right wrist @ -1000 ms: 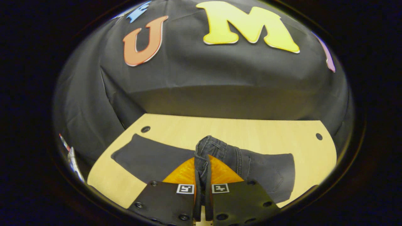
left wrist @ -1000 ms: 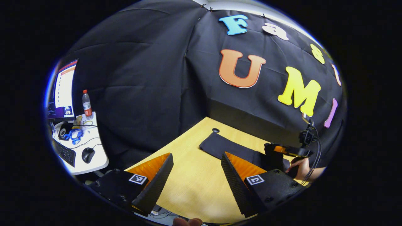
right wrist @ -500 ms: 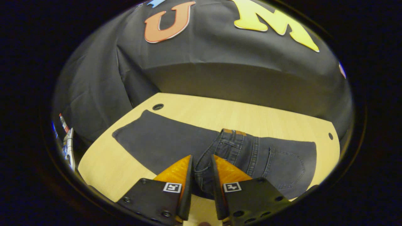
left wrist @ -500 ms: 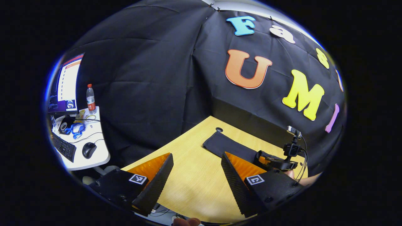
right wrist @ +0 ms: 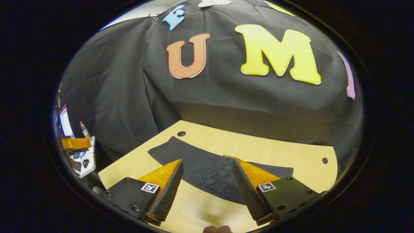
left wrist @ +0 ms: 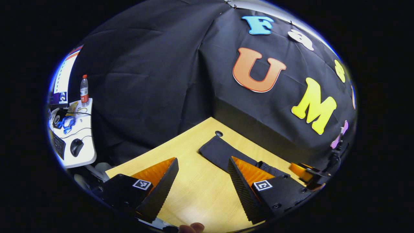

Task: Grasp the waist and the cuffs of the jeans and fold them to make the two legs overlap; first hold the waist and fold one-third of the jeans toward the cuffs, then hold the cuffs and fold the remaining one-third in the same direction to finish folding.

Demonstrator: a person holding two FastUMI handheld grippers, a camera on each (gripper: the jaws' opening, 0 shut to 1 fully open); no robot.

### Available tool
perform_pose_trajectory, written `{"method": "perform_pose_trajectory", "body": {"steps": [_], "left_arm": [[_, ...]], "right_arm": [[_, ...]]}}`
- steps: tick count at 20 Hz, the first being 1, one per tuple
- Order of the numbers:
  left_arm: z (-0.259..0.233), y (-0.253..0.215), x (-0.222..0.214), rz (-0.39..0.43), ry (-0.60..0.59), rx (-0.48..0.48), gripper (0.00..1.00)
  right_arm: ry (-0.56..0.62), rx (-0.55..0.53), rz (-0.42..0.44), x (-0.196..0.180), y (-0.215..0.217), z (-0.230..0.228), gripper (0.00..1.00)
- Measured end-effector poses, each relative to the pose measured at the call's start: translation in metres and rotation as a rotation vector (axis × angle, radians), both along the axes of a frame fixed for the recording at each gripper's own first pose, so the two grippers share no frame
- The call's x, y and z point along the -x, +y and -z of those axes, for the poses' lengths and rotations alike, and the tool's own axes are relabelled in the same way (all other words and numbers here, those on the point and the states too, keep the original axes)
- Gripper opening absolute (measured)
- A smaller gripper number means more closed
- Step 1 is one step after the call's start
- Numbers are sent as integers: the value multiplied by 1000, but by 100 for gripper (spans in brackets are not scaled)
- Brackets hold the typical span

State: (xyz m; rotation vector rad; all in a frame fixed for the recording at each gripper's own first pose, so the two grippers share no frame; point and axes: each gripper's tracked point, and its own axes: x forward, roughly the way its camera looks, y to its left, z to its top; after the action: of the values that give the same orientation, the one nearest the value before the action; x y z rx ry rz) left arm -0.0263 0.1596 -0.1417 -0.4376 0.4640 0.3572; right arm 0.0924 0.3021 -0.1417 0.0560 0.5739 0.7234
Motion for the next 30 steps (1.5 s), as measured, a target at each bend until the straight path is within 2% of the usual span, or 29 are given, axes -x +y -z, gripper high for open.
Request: {"method": "perform_pose_trajectory", "body": {"steps": [1, 2, 5, 7, 9, 12, 14, 16, 18, 19, 20, 21, 22, 25, 26, 29, 30], "left_arm": [[-1, -1, -12, 10, -11, 8, 99], [0, -1, -25, 14, -21, 18, 99], [10, -2, -59, 24, -34, 75, 99], [25, -6, -80, 27, -21, 160, 99], [51, -15, -101, 22, 21, 306, 99], [98, -12, -128, -44, 116, 453, 99], [131, 5, -140, -110, 200, 495, 99], [157, 10, -150, -176, 278, 534, 99], [176, 10, -161, -214, 313, 592, 99], [184, 14, -163, -230, 323, 625, 99], [189, 16, -167, -244, 325, 657, 99], [192, 20, -168, -261, 333, 674, 99], [196, 23, -170, -276, 345, 680, 99], [214, 24, -177, -304, 382, 690, 99], [218, 25, -179, -309, 388, 689, 99], [222, 27, -188, -316, 393, 690, 99], [222, 28, -187, -318, 399, 685, 99]], "right_arm": [[-9, -12, 6, 4, -17, -17, 95], [-31, -13, 22, 2, -38, -33, 92], [-76, -17, 105, -3, -99, -67, 93], [-98, -14, 162, -5, -131, -77, 95], [-110, 1, 194, -7, -157, -78, 95], [-46, 77, 251, -10, -209, -48, 93], [1, 97, 300, -14, -243, -36, 96], [-2, 134, 351, -19, -278, -31, 93], [12, 166, 389, -20, -304, -24, 96], [26, 171, 403, -21, -311, -20, 93], [39, 175, 414, -22, -316, -17, 96], [49, 179, 421, -24, -319, -12, 93], [61, 182, 424, -25, -322, -8, 96], [87, 190, 420, -24, -322, 1, 93], [92, 194, 420, -25, -323, 3, 96], [107, 196, 429, -31, -323, 10, 96], [113, 194, 436, -33, -324, 11, 93]]}}
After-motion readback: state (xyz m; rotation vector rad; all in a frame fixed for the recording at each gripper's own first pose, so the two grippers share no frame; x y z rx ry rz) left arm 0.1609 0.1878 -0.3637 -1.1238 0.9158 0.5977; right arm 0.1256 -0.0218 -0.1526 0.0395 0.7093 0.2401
